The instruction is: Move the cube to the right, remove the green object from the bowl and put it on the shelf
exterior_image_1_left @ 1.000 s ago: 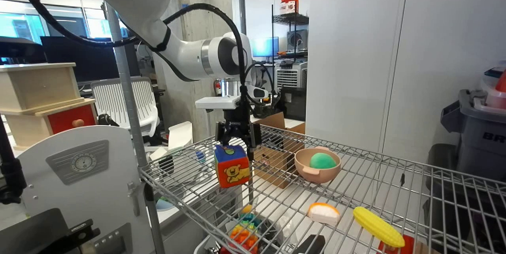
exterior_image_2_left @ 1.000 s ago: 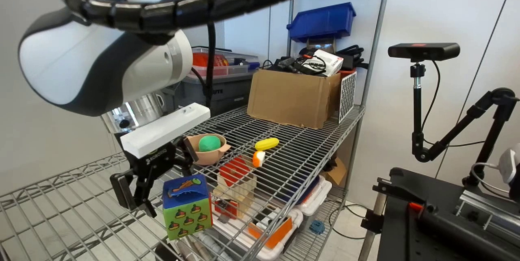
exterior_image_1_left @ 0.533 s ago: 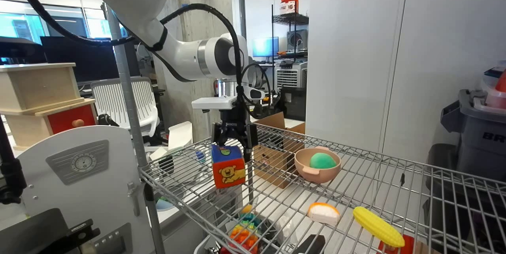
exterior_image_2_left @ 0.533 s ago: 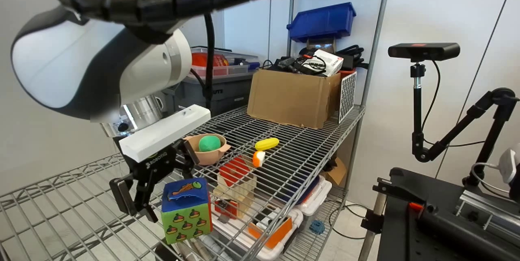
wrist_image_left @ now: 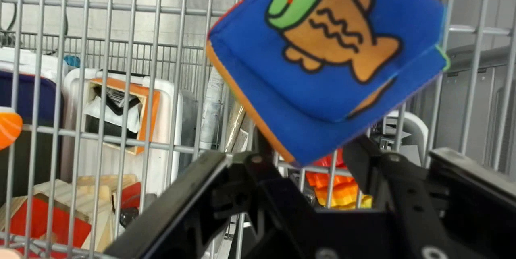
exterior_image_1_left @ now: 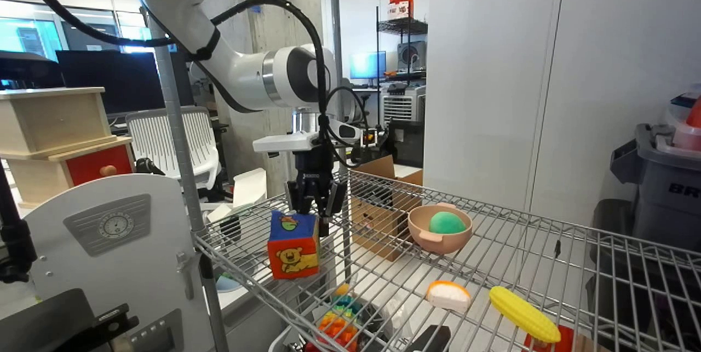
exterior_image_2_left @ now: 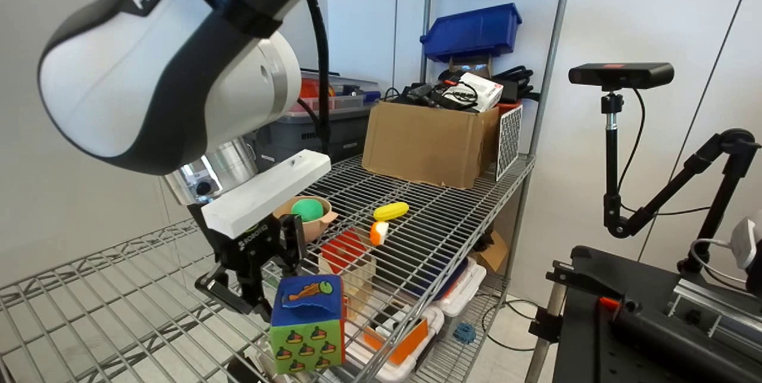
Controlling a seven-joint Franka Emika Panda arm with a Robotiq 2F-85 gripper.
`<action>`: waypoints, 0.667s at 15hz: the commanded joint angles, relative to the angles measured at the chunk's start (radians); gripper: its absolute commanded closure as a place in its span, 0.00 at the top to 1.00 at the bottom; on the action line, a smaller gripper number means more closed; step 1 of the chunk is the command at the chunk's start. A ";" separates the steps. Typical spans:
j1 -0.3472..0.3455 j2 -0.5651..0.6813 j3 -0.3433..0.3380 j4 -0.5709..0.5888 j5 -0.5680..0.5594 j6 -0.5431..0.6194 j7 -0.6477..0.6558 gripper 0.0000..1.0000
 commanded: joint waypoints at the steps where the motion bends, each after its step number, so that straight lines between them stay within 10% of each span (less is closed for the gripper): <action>1: 0.004 -0.090 -0.007 -0.121 -0.017 0.011 0.003 0.18; 6: 0.019 -0.153 -0.034 -0.192 -0.061 0.086 0.047 0.00; 7: 0.025 -0.170 -0.042 -0.211 -0.077 0.115 0.071 0.26; 10: 0.052 -0.250 -0.070 -0.320 -0.153 0.257 0.133 0.38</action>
